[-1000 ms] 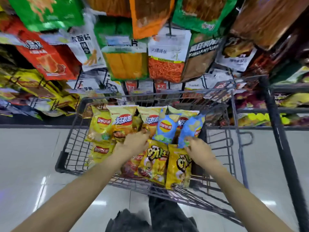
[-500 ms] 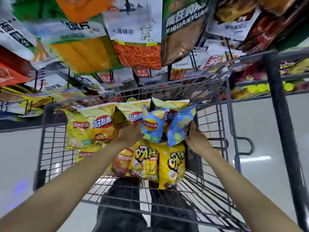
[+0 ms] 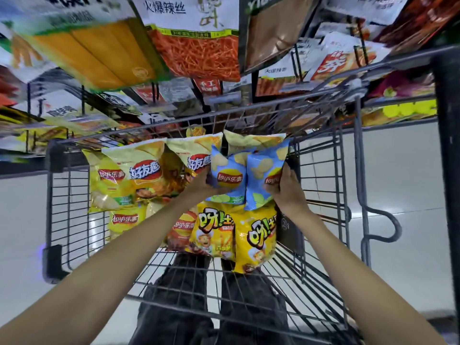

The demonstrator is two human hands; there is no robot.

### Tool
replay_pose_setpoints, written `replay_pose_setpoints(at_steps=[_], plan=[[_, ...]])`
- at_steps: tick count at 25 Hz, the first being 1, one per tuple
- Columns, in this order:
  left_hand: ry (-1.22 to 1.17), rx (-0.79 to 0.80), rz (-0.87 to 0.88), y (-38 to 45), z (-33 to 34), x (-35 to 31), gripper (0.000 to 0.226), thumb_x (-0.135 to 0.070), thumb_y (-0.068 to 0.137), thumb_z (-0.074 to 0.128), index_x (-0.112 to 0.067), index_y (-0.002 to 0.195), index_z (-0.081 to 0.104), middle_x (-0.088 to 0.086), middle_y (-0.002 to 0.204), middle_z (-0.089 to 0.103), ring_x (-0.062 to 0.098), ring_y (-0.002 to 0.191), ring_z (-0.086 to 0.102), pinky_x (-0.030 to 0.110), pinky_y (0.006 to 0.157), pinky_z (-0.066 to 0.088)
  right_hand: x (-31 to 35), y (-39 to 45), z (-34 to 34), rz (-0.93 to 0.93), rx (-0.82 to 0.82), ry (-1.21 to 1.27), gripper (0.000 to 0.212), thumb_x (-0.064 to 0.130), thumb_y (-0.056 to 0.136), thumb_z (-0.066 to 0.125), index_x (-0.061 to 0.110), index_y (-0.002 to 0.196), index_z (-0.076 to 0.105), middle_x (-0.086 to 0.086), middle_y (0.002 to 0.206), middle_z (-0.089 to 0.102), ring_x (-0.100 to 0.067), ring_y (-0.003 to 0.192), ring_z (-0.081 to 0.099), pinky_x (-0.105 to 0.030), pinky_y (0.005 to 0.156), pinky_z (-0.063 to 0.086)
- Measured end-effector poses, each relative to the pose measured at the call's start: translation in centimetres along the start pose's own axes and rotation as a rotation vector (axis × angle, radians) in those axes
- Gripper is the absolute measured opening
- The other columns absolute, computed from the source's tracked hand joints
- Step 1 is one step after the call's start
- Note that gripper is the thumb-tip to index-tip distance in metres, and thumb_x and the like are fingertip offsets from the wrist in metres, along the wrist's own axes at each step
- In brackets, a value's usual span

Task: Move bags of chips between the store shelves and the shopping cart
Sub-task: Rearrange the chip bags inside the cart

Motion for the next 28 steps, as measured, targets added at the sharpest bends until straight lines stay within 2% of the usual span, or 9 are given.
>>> replay_pose_setpoints(at_steps=[2, 4, 7, 10, 19, 21, 23, 25, 28], plan=[[-0.075, -0.030, 0.051, -0.2, 0.0, -0.1, 0.063, -0.025, 0.086, 0.076, -0.031, 0.138, 0.039, -0.019, 0.115, 0.056, -0.006, 0.098, 0.058, 0.019, 0.083, 0.052, 0.2, 0.9, -0.3, 0.009, 0.021, 0.025, 0.078, 0.034, 0.084, 0.075, 0.000, 0.143, 0.036, -0.023, 0.134, 0.044, -0.038, 0.124, 0.046, -0.041, 0.094, 0.042], [-0.152, -0.098, 0.080, -0.9, 0.0, 0.0, 0.064, -0.030, 0.086, 0.076, -0.029, 0.139, 0.040, -0.013, 0.124, 0.057, 0.008, 0.111, 0.059, 0.029, 0.090, 0.052, 0.7, 1.5, -0.5, 0.034, 0.016, 0.070, 0.073, 0.032, 0.079, 0.080, -0.001, 0.132, 0.043, -0.020, 0.125, 0.046, -0.037, 0.118, 0.047, -0.039, 0.091, 0.042], [-0.262, -0.153, 0.138, -1.5, -0.1, 1.3, 0.067, -0.019, 0.091, 0.071, -0.025, 0.147, 0.035, -0.002, 0.135, 0.058, 0.015, 0.120, 0.060, 0.026, 0.090, 0.053, 1.5, 1.8, 0.0, 0.056, -0.013, 0.165, 0.076, 0.031, 0.074, 0.084, 0.000, 0.129, 0.041, -0.019, 0.128, 0.047, -0.037, 0.119, 0.050, -0.044, 0.093, 0.045], [-0.299, -0.231, 0.195, -2.9, -0.5, 1.6, 0.068, -0.015, 0.093, 0.068, -0.028, 0.149, 0.032, 0.003, 0.134, 0.058, 0.010, 0.114, 0.062, 0.027, 0.091, 0.054, 2.3, 1.3, 0.8, 0.102, -0.044, 0.285, 0.076, 0.032, 0.073, 0.086, 0.003, 0.123, 0.037, -0.017, 0.122, 0.059, -0.035, 0.112, 0.060, -0.041, 0.083, 0.050], [-0.272, -0.336, 0.250, -7.4, -4.2, 3.6, 0.066, -0.030, 0.088, 0.073, -0.035, 0.142, 0.034, -0.021, 0.128, 0.056, -0.013, 0.107, 0.057, 0.011, 0.086, 0.050, 5.6, -2.6, 1.5, 0.070, -0.132, 0.319, 0.083, 0.045, 0.068, 0.085, 0.014, 0.131, 0.041, -0.009, 0.126, 0.062, -0.033, 0.114, 0.060, -0.039, 0.085, 0.047], [-0.278, -0.319, 0.292, -8.5, -4.8, 4.3, 0.066, -0.034, 0.086, 0.074, -0.031, 0.142, 0.038, -0.015, 0.129, 0.060, 0.001, 0.113, 0.060, 0.024, 0.094, 0.052, 6.7, -4.7, 1.3, 0.006, -0.180, 0.344, 0.091, 0.059, 0.058, 0.082, 0.018, 0.128, 0.043, -0.006, 0.121, 0.065, -0.031, 0.107, 0.063, -0.039, 0.081, 0.051], [-0.262, -0.303, 0.336, -9.9, -5.3, 5.0, 0.074, -0.039, 0.083, 0.076, -0.029, 0.146, 0.037, -0.010, 0.132, 0.060, 0.012, 0.119, 0.060, 0.033, 0.097, 0.052, 7.4, -7.3, 1.3, -0.053, -0.232, 0.380, 0.086, 0.052, 0.061, 0.087, 0.017, 0.127, 0.044, -0.004, 0.117, 0.066, -0.027, 0.101, 0.065, -0.034, 0.075, 0.050], [-0.246, -0.285, 0.352, -11.3, -5.8, 5.3, 0.083, -0.049, 0.079, 0.077, -0.030, 0.148, 0.034, -0.009, 0.135, 0.058, 0.014, 0.122, 0.058, 0.035, 0.099, 0.051, 7.9, -9.8, 1.5, -0.101, -0.282, 0.390, 0.074, 0.041, 0.067, 0.089, 0.019, 0.123, 0.045, -0.003, 0.113, 0.064, -0.023, 0.097, 0.064, -0.030, 0.071, 0.048], [-0.183, -0.260, 0.422, -13.7, -6.1, 5.4, 0.083, -0.049, 0.080, 0.075, -0.033, 0.149, 0.031, -0.010, 0.138, 0.055, 0.012, 0.123, 0.056, 0.035, 0.101, 0.050, 8.3, -14.2, 1.9, -0.149, -0.349, 0.416, 0.074, 0.056, 0.060, 0.086, 0.032, 0.115, 0.044, -0.001, 0.110, 0.063, -0.021, 0.097, 0.065, -0.040, 0.075, 0.056]])
Point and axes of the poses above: each hand's wrist, its own y-axis towards the middle knuckle, its own z-axis out of the palm, x = y × z, the point moved 1 cm from there along y, towards the middle knuckle
